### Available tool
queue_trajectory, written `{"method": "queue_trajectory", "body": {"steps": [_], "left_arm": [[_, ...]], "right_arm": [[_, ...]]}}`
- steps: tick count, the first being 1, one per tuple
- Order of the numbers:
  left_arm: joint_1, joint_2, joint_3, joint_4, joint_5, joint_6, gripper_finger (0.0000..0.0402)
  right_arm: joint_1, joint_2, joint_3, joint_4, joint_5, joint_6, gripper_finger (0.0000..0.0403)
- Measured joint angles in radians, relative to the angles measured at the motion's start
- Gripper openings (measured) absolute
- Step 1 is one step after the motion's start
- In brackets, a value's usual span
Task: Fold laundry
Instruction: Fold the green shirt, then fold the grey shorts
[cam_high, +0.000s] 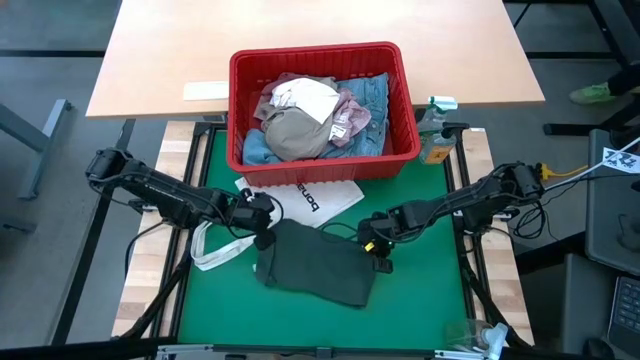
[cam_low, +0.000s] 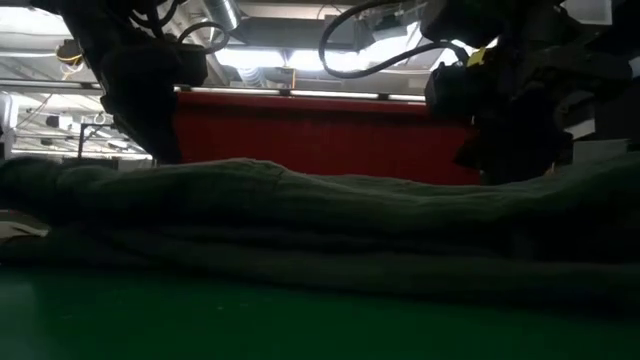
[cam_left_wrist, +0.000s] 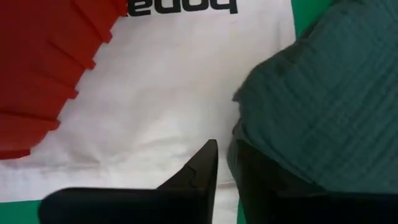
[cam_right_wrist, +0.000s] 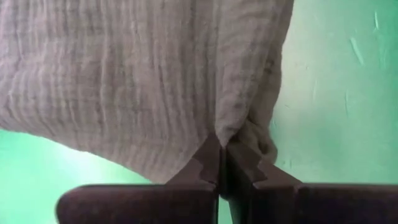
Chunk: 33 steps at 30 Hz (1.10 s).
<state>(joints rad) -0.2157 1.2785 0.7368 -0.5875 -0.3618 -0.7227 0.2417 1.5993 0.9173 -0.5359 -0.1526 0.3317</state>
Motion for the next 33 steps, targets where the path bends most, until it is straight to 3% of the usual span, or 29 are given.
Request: {"method": "queue_trajectory", "body": {"steps": [4, 8, 15, 24, 33], "left_arm": [[0.000, 0.000, 0.000, 0.001, 0.000, 0.001, 0.0077], [0.000, 0.000, 0.000, 0.002, 0.001, 0.001, 0.0095], [0.000, 0.000, -0.001, 0.049, 0.021, 0.080, 0.0094], [-0.002, 0.000, -0.001, 0.205, 0.127, 0.189, 0.0092], [-0.031, 0.000, -0.001, 0.215, 0.197, 0.202, 0.0089]], "right_arm": [[0.000, 0.000, 0.000, 0.001, 0.001, 0.000, 0.0036], [0.000, 0.000, 0.000, 0.000, 0.020, 0.000, 0.0093], [-0.021, 0.000, 0.009, -0.054, 0.041, 0.002, 0.0161], [-0.033, -0.003, 0.151, -0.295, 0.117, -0.038, 0.0170], [-0.032, -0.003, 0.247, -0.273, 0.116, -0.053, 0.0170]]}}
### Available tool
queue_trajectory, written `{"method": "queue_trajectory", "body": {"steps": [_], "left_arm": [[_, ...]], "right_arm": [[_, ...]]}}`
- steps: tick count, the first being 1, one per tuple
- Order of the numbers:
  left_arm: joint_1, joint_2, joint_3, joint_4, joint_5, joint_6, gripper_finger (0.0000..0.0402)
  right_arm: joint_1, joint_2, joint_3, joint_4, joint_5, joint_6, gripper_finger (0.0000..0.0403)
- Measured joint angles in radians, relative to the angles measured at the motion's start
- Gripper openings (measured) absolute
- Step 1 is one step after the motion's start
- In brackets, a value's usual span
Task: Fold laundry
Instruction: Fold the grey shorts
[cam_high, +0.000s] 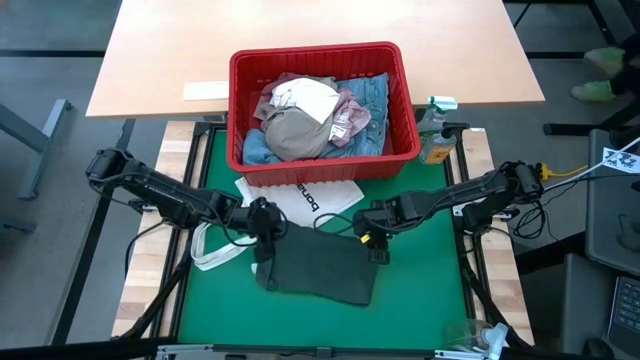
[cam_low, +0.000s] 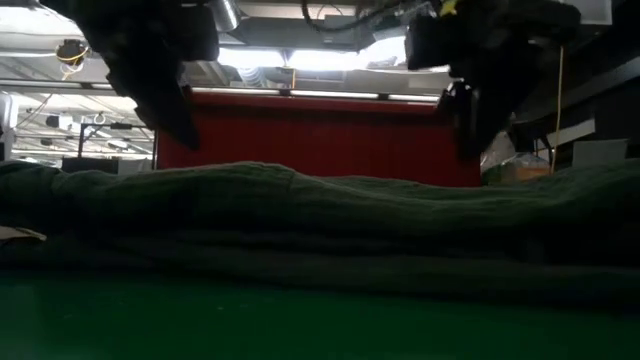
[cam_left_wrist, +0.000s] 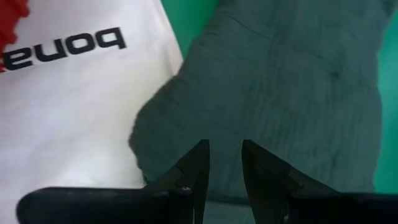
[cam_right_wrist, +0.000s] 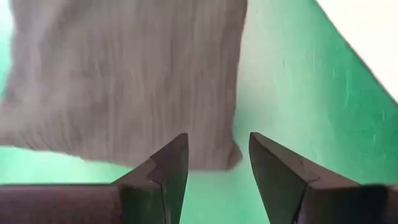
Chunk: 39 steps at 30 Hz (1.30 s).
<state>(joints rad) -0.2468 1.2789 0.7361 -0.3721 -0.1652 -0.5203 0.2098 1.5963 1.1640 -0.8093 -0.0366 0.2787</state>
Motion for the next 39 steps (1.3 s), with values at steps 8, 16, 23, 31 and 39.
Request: {"method": "queue_trajectory", "body": {"steps": [8, 16, 23, 31, 39], "left_arm": [[-0.052, 0.000, 0.000, 0.000, 0.000, 0.000, 0.0089], [-0.057, 0.000, 0.000, 0.086, -0.154, 0.029, 0.0089], [-0.010, 0.000, 0.000, 0.345, -0.226, 0.266, 0.0135], [0.160, 0.000, 0.000, 0.711, -0.466, 0.556, 0.0197], [0.495, -0.006, 0.035, 0.843, -0.329, 0.575, 0.0189]], "right_arm": [[0.036, 0.011, 0.002, 0.202, -0.015, -0.107, 0.0170], [0.038, 0.011, 0.002, 0.299, 0.044, -0.141, 0.0170], [0.039, 0.011, 0.002, 0.293, 0.047, -0.183, 0.0170], [0.039, 0.011, 0.002, 0.293, 0.046, -0.183, 0.0170], [0.039, 0.011, 0.002, 0.293, 0.046, -0.184, 0.0170]]}}
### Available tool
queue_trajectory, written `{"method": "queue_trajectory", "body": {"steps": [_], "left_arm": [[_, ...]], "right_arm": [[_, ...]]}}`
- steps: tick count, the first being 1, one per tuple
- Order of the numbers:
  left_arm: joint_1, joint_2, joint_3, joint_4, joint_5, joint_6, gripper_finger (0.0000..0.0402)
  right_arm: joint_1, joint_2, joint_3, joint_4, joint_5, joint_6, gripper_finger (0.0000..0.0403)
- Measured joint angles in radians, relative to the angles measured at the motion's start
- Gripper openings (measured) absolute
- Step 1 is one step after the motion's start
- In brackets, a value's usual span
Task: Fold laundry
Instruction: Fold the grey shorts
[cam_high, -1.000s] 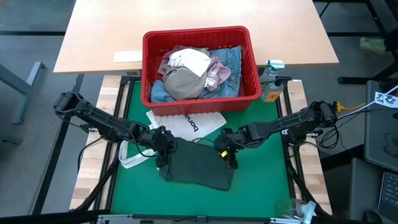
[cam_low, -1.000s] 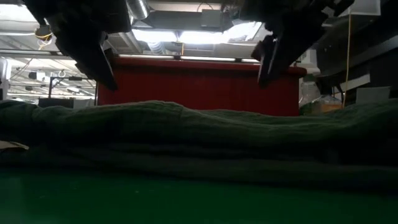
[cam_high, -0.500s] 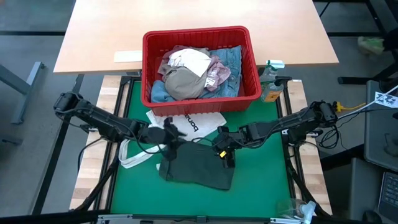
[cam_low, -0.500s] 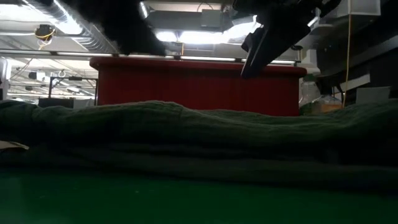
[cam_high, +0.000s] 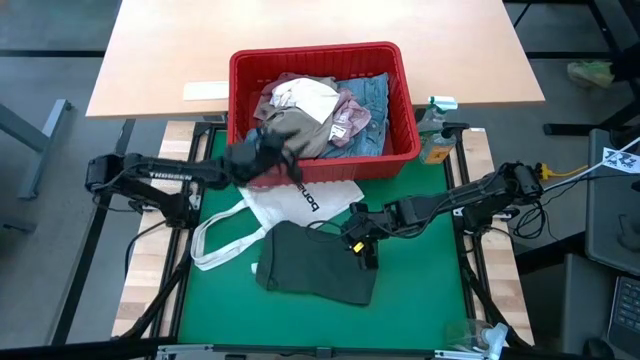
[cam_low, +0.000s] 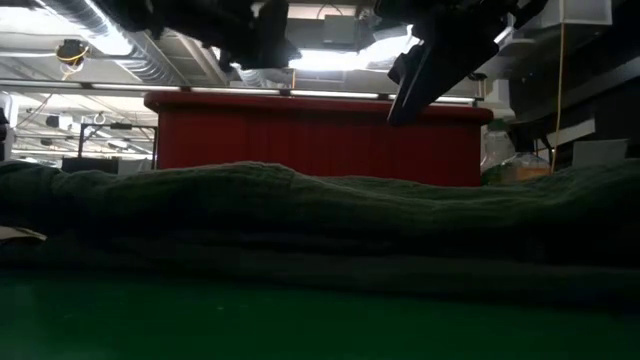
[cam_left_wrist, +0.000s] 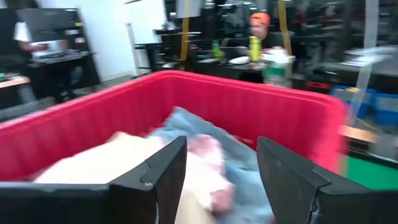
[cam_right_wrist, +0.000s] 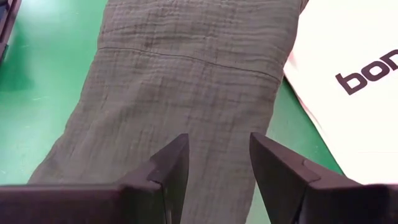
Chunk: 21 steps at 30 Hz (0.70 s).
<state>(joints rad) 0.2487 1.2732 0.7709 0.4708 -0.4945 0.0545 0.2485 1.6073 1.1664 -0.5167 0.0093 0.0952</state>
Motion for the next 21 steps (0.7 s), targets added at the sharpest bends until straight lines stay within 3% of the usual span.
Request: {"method": "queue_trajectory", "body": {"steps": [7, 12, 21], "left_arm": [[0.278, 0.000, 0.094, -0.223, 0.077, -0.033, 0.0182], [0.436, 0.001, 0.097, -0.371, 0.218, -0.080, 0.0181], [0.571, 0.110, 0.097, -0.457, 0.493, -0.104, 0.0181]], "right_arm": [[0.000, 0.000, 0.000, 0.000, 0.000, 0.000, 0.0170], [0.000, 0.000, 0.000, 0.000, 0.000, -0.001, 0.0170], [0.000, 0.000, 0.000, 0.000, 0.035, -0.002, 0.0170]]}}
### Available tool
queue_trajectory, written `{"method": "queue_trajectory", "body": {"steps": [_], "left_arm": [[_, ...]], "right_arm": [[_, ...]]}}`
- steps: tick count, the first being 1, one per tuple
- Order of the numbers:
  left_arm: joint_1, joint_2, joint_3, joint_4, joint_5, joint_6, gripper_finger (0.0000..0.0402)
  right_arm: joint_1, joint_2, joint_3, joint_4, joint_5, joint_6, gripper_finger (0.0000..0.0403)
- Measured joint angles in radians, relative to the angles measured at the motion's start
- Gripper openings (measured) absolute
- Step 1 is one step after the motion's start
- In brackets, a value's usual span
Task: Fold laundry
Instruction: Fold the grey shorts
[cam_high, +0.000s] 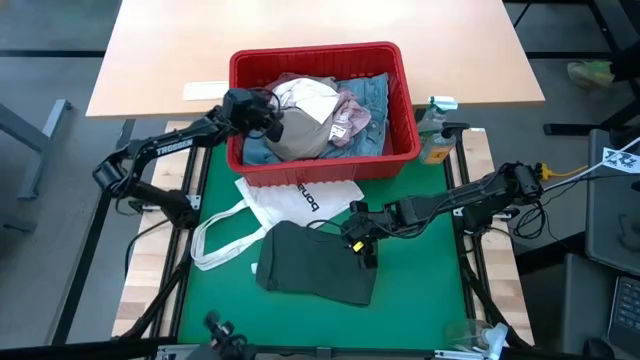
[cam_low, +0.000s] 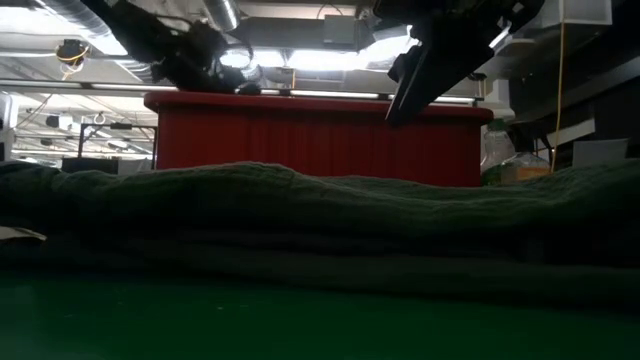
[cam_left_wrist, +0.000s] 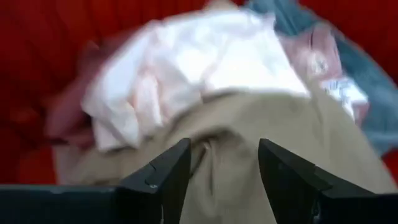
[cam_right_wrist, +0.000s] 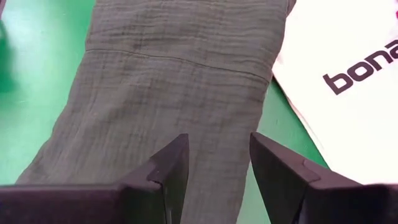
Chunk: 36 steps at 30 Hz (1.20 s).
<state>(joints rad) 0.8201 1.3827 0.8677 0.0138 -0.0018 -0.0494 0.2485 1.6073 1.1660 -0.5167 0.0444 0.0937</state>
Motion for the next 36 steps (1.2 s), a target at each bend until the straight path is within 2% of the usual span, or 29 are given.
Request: {"method": "queue_trajectory", "body": {"steps": [10, 14, 22, 27, 36], "left_arm": [[-0.008, 0.158, 0.001, -0.001, 0.022, 0.063, 0.0179], [-0.019, 0.163, 0.002, 0.005, 0.022, 0.086, 0.0145], [-0.029, 0.133, -0.001, 0.027, 0.100, 0.083, 0.0014], [-0.032, 0.085, -0.001, 0.074, 0.148, 0.033, 0.0015], [-0.044, -0.081, -0.001, 0.174, 0.152, 0.016, 0.0005]], "right_arm": [[0.000, 0.000, 0.000, 0.000, 0.000, 0.000, 0.0170], [0.000, 0.000, 0.000, -0.001, 0.000, -0.014, 0.0170], [0.000, 0.000, 0.000, -0.001, 0.000, -0.047, 0.0170], [0.000, -0.001, 0.000, -0.001, 0.000, -0.047, 0.0170], [0.000, -0.004, 0.000, 0.006, 0.001, -0.049, 0.0170]]}}
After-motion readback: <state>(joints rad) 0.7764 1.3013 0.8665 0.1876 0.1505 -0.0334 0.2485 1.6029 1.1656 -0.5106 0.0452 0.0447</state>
